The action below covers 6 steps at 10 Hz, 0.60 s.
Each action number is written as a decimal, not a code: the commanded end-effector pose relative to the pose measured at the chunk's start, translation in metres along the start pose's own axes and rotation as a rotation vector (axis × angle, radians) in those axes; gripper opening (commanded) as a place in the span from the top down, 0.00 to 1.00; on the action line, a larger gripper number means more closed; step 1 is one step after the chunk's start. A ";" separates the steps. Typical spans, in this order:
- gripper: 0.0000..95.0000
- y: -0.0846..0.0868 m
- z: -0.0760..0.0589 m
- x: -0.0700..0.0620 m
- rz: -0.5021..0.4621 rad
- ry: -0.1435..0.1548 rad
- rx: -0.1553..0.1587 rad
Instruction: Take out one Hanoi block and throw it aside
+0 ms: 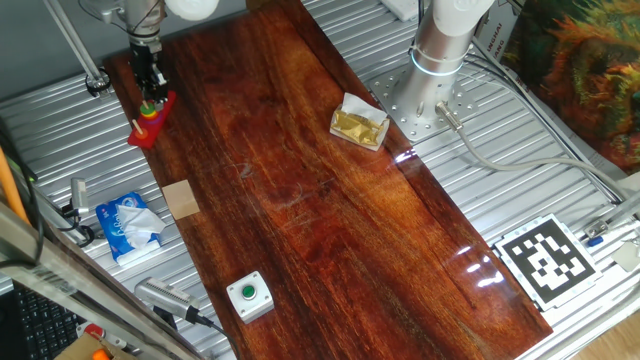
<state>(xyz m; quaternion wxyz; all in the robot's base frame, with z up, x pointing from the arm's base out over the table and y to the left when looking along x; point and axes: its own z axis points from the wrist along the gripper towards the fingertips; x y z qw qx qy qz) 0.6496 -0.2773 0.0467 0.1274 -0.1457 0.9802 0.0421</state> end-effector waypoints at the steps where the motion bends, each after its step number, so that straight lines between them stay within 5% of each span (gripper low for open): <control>1: 0.60 0.000 0.000 0.000 -0.003 0.001 0.003; 5: 0.60 0.000 0.000 0.000 -0.002 0.002 0.005; 6: 0.80 0.000 0.000 0.000 -0.003 0.002 0.006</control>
